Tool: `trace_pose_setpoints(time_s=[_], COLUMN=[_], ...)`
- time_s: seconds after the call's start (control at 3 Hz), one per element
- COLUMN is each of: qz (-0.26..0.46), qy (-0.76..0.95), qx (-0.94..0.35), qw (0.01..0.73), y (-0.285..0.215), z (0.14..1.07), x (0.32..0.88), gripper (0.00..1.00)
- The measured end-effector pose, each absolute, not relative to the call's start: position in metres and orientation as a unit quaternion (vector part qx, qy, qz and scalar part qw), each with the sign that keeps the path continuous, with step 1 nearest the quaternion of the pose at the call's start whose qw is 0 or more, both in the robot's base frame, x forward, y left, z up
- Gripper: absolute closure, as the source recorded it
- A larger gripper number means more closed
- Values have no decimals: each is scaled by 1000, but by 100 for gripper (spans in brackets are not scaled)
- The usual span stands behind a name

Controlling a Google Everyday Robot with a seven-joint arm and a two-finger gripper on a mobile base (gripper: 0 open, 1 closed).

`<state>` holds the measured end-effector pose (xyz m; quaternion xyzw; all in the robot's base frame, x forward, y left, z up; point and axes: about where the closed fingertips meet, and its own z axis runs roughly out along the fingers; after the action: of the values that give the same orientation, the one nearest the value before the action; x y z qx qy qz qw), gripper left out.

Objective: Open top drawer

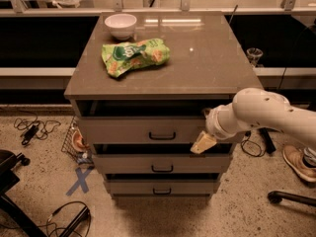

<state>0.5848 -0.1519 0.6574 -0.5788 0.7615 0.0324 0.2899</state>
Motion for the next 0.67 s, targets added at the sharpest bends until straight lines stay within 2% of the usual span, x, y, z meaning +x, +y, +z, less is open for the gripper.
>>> trace_pose_setpoints(time_s=[0.67], qz=[59], qy=[762], qx=[-576], qw=[289], y=[-142], z=[645], x=[582], gripper=[68])
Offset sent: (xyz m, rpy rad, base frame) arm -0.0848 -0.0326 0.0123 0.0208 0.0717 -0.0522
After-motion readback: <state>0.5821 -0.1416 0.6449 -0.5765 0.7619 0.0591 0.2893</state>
